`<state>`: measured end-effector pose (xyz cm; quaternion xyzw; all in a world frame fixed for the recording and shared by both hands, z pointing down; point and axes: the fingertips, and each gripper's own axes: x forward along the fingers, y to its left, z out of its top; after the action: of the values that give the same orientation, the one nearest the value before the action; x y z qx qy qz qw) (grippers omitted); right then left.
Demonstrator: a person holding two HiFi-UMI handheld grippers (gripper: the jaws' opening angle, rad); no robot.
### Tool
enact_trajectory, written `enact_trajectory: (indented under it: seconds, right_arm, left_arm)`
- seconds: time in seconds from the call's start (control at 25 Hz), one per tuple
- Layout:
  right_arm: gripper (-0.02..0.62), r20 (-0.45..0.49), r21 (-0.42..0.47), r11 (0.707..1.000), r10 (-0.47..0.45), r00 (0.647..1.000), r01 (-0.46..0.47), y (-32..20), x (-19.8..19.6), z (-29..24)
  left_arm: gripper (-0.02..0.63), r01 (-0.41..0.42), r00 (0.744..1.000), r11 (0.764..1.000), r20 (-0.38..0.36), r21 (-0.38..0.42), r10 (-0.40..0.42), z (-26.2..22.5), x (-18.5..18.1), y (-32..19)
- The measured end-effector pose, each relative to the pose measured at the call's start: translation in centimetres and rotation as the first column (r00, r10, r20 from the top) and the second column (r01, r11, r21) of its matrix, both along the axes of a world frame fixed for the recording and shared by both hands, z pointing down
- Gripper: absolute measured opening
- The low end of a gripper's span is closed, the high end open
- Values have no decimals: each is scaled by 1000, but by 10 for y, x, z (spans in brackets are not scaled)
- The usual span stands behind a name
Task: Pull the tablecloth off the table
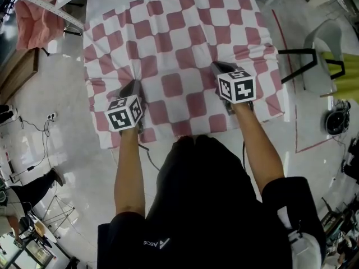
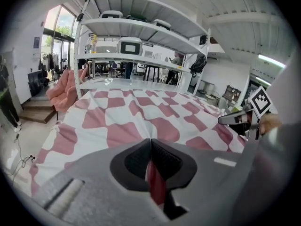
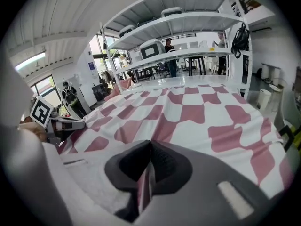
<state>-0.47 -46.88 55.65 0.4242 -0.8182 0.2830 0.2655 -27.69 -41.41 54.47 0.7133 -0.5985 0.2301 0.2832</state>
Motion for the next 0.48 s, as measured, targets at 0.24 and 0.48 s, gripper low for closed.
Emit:
enact_trajectory:
  seconds: [0.24,0.48]
  right_arm:
    - [5,178,15,1000,-11,984,9,32,0,-21]
    - [5,303,65,994,-99,948,83,84,5,-44]
  left_arm:
    - [14,20,998,993,-65,114,-12,-29,9,27]
    - [14,28,995,981,-103,191,-8,-51,34,70]
